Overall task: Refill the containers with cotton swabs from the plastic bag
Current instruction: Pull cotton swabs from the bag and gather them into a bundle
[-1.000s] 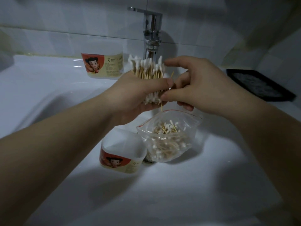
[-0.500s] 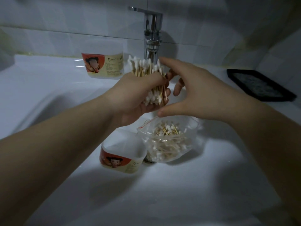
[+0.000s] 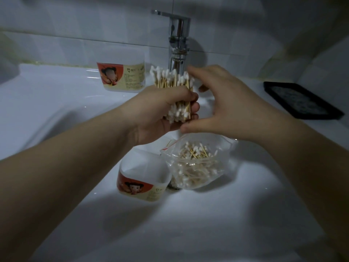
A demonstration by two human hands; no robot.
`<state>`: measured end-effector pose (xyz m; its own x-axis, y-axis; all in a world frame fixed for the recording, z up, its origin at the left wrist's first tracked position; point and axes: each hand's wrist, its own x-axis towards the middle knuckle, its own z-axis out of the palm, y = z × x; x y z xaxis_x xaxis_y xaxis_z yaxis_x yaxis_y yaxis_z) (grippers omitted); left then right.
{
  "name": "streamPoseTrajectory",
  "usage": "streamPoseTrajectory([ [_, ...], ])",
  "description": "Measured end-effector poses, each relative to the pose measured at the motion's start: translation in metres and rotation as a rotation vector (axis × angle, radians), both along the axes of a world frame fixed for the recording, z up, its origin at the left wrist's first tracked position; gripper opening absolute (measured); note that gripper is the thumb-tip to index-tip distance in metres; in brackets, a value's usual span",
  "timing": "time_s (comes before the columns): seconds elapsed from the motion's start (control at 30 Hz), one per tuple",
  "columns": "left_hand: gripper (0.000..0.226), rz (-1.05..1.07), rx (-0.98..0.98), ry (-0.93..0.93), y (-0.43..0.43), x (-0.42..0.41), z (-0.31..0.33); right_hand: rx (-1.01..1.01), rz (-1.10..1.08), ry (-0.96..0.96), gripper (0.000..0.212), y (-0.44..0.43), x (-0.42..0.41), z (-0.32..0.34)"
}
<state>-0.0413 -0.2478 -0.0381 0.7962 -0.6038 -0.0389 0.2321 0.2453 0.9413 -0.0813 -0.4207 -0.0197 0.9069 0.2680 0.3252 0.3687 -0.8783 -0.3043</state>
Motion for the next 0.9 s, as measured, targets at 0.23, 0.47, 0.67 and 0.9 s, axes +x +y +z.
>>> streamPoseTrajectory([
  [0.23, 0.032, -0.009, 0.018, -0.002, -0.0023, -0.0014, -0.0010, 0.161, 0.061, -0.018, 0.091, 0.0013, -0.0029, 0.0018],
  [0.47, 0.025, -0.012, 0.023, 0.013, -0.0013, -0.0018, -0.0024, 0.188, 0.098, 0.035, 0.076, 0.0009, -0.0069, 0.0032],
  [0.67, 0.013, -0.025, 0.038, 0.058, -0.0025, -0.0037, -0.0035, 0.085, 0.066, 0.030, 0.081, -0.0025, 0.0010, 0.0008],
  [0.9, 0.012, 0.010, 0.107, -0.037, -0.0036, -0.0045, -0.0020, 0.179, 0.065, 0.020, 0.073, -0.0015, -0.0055, 0.0039],
])
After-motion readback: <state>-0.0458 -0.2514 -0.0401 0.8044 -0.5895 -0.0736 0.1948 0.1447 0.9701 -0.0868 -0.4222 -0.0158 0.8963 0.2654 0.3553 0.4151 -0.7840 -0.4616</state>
